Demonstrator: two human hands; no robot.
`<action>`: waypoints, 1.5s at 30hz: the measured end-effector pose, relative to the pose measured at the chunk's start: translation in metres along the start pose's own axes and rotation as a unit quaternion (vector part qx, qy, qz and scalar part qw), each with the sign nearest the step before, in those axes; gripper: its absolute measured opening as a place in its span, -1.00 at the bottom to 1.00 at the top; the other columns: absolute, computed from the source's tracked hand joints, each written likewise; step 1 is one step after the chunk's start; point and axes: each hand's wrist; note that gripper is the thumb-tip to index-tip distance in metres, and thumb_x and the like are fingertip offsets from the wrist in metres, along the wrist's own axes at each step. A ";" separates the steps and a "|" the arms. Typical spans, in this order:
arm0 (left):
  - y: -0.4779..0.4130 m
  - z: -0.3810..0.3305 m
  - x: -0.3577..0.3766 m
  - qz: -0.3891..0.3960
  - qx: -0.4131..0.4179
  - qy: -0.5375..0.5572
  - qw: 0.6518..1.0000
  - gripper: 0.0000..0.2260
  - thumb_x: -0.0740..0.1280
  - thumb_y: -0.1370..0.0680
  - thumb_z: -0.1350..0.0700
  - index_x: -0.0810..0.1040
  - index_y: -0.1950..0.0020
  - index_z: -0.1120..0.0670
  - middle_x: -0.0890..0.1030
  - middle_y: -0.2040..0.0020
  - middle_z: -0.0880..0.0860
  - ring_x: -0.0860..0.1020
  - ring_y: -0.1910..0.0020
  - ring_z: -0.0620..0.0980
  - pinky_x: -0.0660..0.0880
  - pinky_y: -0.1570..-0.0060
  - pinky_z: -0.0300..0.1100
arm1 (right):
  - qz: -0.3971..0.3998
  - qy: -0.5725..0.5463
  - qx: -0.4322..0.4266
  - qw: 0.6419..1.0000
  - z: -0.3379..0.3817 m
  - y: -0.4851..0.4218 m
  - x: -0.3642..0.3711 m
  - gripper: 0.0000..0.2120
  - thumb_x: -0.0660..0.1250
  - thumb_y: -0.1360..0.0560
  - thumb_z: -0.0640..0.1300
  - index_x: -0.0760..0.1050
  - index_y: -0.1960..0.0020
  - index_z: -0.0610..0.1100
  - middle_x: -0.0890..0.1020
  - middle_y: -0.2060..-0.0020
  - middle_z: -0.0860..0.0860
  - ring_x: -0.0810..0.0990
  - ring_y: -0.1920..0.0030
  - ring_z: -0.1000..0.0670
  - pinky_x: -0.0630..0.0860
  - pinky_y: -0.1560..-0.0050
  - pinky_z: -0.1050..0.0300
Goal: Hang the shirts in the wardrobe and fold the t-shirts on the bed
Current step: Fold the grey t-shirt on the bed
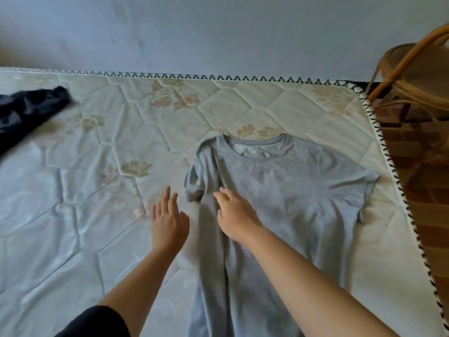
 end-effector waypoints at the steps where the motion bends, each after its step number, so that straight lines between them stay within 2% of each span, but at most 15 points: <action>1: 0.004 0.019 0.000 0.033 -0.015 -0.025 0.999 -0.49 0.11 -0.53 0.09 0.25 -0.46 0.25 0.14 -0.52 0.18 0.12 -0.51 0.12 0.01 -0.46 0.09 | -0.008 0.017 -0.017 1.000 0.008 -0.006 0.007 -0.55 0.06 -0.58 -0.25 0.18 -0.47 -0.19 0.19 -0.47 -0.12 0.18 -0.44 -0.13 0.21 -0.38 -0.01; 4: 0.016 0.051 0.009 0.061 -0.018 -0.056 0.996 -0.29 -0.20 -0.42 -0.14 0.07 -0.54 0.10 0.01 -0.56 0.00 -0.13 -0.48 -0.16 -0.11 -0.47 0.03 | 0.001 0.061 -0.039 0.997 0.023 -0.023 0.029 -0.59 0.12 -0.54 -0.27 0.29 -0.39 -0.22 0.31 -0.38 -0.15 0.28 -0.37 -0.16 0.29 -0.31 -0.04; 7: 0.017 0.056 0.016 0.044 -0.032 -0.048 0.997 -0.29 -0.18 -0.40 -0.13 0.09 -0.54 0.04 0.02 -0.55 -0.05 -0.12 -0.47 -0.19 -0.09 -0.47 0.00 | -0.135 0.091 -0.077 0.984 0.032 -0.048 0.050 -0.75 0.28 -0.32 -0.30 0.55 0.00 -0.28 0.54 0.05 -0.24 0.55 0.07 -0.26 0.54 0.06 0.01; 9: 0.017 0.056 0.018 0.031 -0.032 -0.041 0.998 -0.32 -0.11 -0.41 -0.11 0.15 -0.53 0.05 0.07 -0.54 -0.04 -0.07 -0.48 -0.17 -0.06 -0.46 0.01 | -0.195 0.145 -0.080 0.967 0.037 -0.065 0.058 -0.81 0.41 -0.16 -0.22 0.54 0.22 -0.20 0.55 0.26 -0.15 0.56 0.28 -0.17 0.49 0.28 0.13; 14: 0.016 0.059 0.023 0.018 -0.031 -0.026 0.999 -0.37 0.00 -0.43 -0.07 0.26 -0.49 0.06 0.16 -0.52 -0.02 0.07 -0.50 -0.09 -0.03 -0.44 0.01 | -0.196 0.260 -0.013 0.945 0.054 -0.102 0.062 -0.84 0.19 -0.31 -0.18 0.54 0.26 -0.06 0.57 0.26 -0.02 0.55 0.26 -0.03 0.37 0.26 0.12; 17: 0.015 0.060 0.024 0.007 -0.027 -0.030 0.999 -0.40 0.05 -0.43 -0.05 0.30 -0.47 0.08 0.22 -0.51 0.00 0.07 -0.48 -0.09 -0.05 -0.40 -0.03 | -0.178 0.267 0.029 0.947 0.047 -0.121 0.052 -0.71 0.10 -0.49 -0.28 0.56 -0.04 -0.15 0.58 -0.01 -0.10 0.55 -0.02 -0.12 0.41 0.04 0.05; 21: 0.014 0.060 0.025 -0.001 -0.017 -0.037 0.999 -0.42 0.10 -0.41 -0.02 0.38 -0.42 0.11 0.31 -0.46 0.06 0.16 -0.44 -0.03 0.03 -0.35 0.00 | -0.259 -0.089 0.036 0.961 0.064 -0.132 0.021 -0.85 0.17 -0.55 -0.22 0.44 -0.08 -0.22 0.56 0.01 -0.14 0.50 0.01 -0.14 0.35 0.07 0.03; 24: 0.013 0.061 0.025 -0.008 -0.014 -0.044 0.999 -0.42 0.12 -0.39 -0.01 0.39 -0.41 0.11 0.33 -0.46 0.05 0.18 -0.44 -0.03 0.04 -0.34 0.00 | -0.298 -0.447 0.172 0.826 0.077 -0.143 0.013 -0.95 0.17 -0.53 -0.27 0.39 0.05 -0.17 0.51 0.20 -0.06 0.46 0.17 -0.07 0.36 0.17 0.14; 26: 0.014 0.061 0.025 -0.009 -0.018 -0.045 0.999 -0.42 0.12 -0.39 -0.01 0.39 -0.41 0.10 0.32 -0.46 0.05 0.17 -0.44 -0.04 0.03 -0.35 0.00 | -0.265 -0.567 0.269 0.732 0.072 -0.147 0.013 -0.91 0.13 -0.54 -0.26 0.40 0.04 -0.17 0.50 0.25 -0.05 0.46 0.26 -0.04 0.39 0.27 0.14; 27: 0.014 0.061 0.025 -0.007 -0.020 -0.044 0.999 -0.41 0.12 -0.40 -0.02 0.39 -0.41 0.10 0.32 -0.46 0.05 0.17 -0.44 -0.04 0.03 -0.35 0.01 | -0.241 -0.576 0.293 0.724 0.067 -0.148 0.018 -0.90 0.12 -0.54 -0.26 0.41 0.05 -0.16 0.50 0.25 -0.07 0.46 0.27 -0.04 0.41 0.26 0.13; 31: 0.014 0.059 0.023 0.000 -0.020 -0.048 0.999 -0.41 0.11 -0.41 -0.05 0.38 -0.43 0.10 0.32 -0.46 0.06 0.16 -0.45 -0.03 0.03 -0.35 0.02 | -0.161 -0.483 0.269 0.818 0.061 -0.141 0.039 -0.77 0.11 -0.55 -0.25 0.37 0.26 -0.14 0.40 0.38 0.00 0.34 0.35 0.00 0.30 0.31 0.15; 36: 0.014 0.059 0.023 -0.003 -0.021 -0.042 0.999 -0.42 0.12 -0.41 -0.04 0.38 -0.42 0.09 0.33 -0.46 0.05 0.18 -0.44 -0.03 0.05 -0.34 0.02 | -0.156 -0.563 0.254 0.771 0.080 -0.149 0.030 -0.76 0.13 -0.57 -0.22 0.40 0.26 -0.11 0.45 0.38 0.03 0.39 0.33 0.05 0.35 0.35 0.24; 38: 0.013 0.059 0.023 -0.006 -0.022 -0.043 0.999 -0.41 0.12 -0.40 -0.03 0.37 -0.42 0.09 0.34 -0.45 0.05 0.18 -0.44 -0.04 0.06 -0.34 0.01 | -0.141 -0.555 0.212 0.792 0.087 -0.154 0.031 -0.79 0.17 -0.57 -0.18 0.43 0.23 -0.12 0.50 0.35 -0.01 0.44 0.30 0.01 0.43 0.25 0.20; 42: 0.013 0.059 0.023 -0.013 -0.015 -0.047 0.999 -0.41 0.13 -0.41 -0.03 0.36 -0.43 0.11 0.36 -0.44 0.07 0.20 -0.43 -0.02 0.09 -0.32 0.02 | -0.189 -0.184 0.003 0.965 0.086 -0.150 0.050 -0.82 0.30 -0.48 -0.20 0.48 -0.04 -0.26 0.54 0.03 -0.18 0.51 0.03 -0.16 0.44 0.03 0.00; 45: 0.013 0.058 0.023 -0.019 -0.013 -0.045 0.999 -0.45 0.13 -0.41 -0.03 0.43 -0.37 0.12 0.43 -0.39 0.10 0.24 -0.40 0.01 0.12 -0.30 0.05 | -0.241 0.095 -0.122 0.958 0.091 -0.139 0.074 -0.72 0.53 -0.20 -0.17 0.53 0.16 -0.22 0.56 0.21 -0.17 0.57 0.25 -0.16 0.47 0.33 0.12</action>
Point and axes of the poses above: each hand's wrist, its own y-axis away from the middle knuckle, its own x-axis out of the palm, z = x × y
